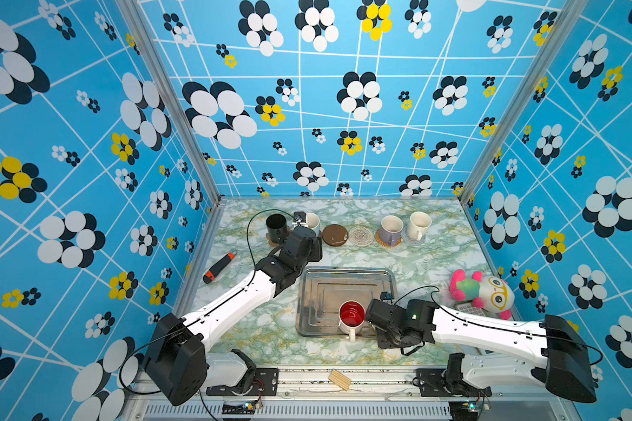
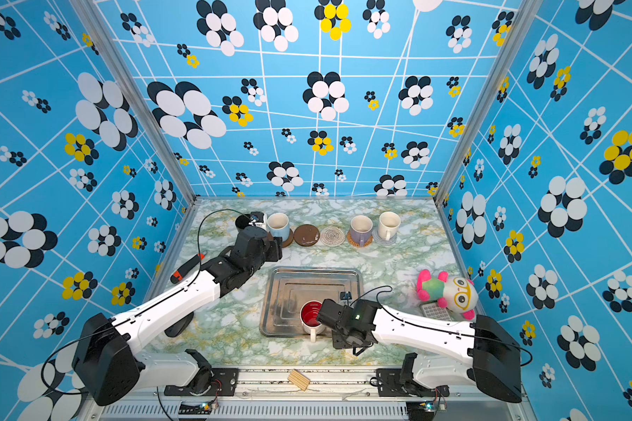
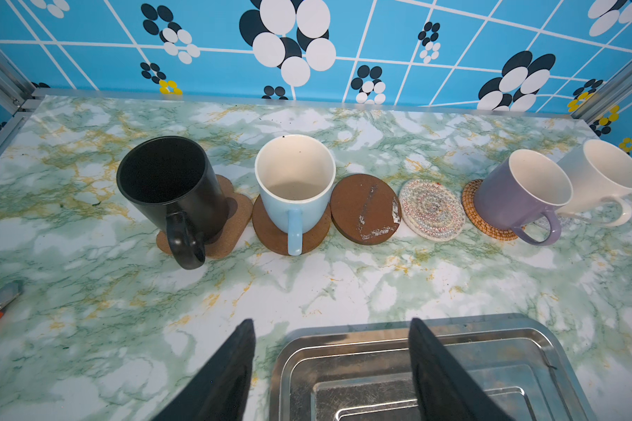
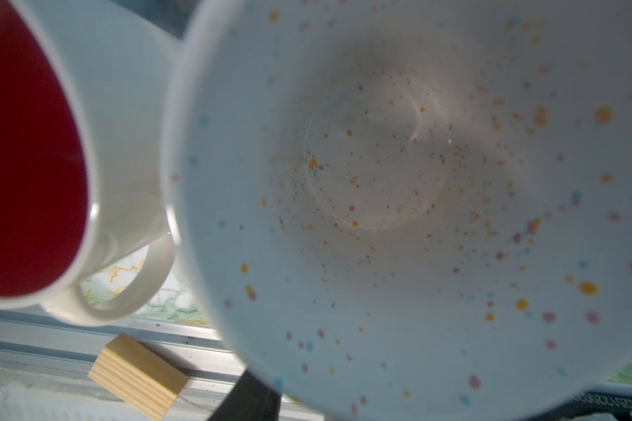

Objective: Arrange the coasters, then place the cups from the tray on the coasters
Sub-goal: 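Close the right gripper on the speckled white mug's rim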

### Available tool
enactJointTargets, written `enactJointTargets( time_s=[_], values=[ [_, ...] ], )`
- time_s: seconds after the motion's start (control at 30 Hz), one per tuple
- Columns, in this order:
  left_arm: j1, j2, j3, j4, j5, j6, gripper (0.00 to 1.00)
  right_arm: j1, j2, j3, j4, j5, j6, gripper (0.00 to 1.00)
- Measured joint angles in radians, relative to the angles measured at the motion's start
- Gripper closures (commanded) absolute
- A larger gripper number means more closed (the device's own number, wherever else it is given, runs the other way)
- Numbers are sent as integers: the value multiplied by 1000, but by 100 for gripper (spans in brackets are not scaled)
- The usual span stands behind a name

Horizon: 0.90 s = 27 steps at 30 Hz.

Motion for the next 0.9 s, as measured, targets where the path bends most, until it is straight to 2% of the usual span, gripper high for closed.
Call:
enactJointTargets(
  time_s=[0.9],
  values=[
    [0, 62, 16, -16, -2, 0, 33, 0, 8, -34, 27, 68, 16, 74]
  ],
)
